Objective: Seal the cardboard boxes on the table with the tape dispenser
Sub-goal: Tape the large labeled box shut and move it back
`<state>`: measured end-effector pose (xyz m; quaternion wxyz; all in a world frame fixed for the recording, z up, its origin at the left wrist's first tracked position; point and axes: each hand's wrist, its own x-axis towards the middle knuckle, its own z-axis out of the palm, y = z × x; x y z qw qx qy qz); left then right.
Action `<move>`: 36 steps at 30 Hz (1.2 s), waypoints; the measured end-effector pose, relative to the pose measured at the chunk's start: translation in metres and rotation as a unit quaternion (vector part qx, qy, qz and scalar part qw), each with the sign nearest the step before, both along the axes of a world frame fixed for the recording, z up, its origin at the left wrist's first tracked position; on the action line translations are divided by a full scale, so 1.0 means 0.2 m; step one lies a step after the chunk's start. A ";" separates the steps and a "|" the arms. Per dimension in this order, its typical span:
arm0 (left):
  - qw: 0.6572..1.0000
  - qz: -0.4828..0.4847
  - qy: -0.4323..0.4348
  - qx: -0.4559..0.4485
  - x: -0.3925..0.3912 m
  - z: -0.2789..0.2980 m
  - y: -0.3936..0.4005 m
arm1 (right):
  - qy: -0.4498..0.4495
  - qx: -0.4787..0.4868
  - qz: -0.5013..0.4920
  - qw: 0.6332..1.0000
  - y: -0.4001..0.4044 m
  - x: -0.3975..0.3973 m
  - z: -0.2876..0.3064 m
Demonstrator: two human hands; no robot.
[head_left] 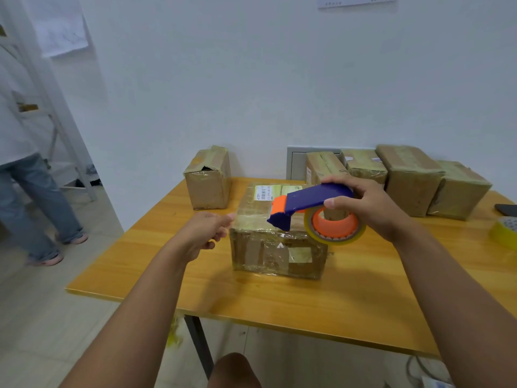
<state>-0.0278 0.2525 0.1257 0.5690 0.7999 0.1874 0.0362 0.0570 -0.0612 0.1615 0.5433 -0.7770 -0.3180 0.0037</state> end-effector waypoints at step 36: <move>0.773 -0.013 -0.334 0.538 0.09 -0.43 -0.09 | -0.029 -0.084 -0.050 0.995 0.12 -0.01 0.00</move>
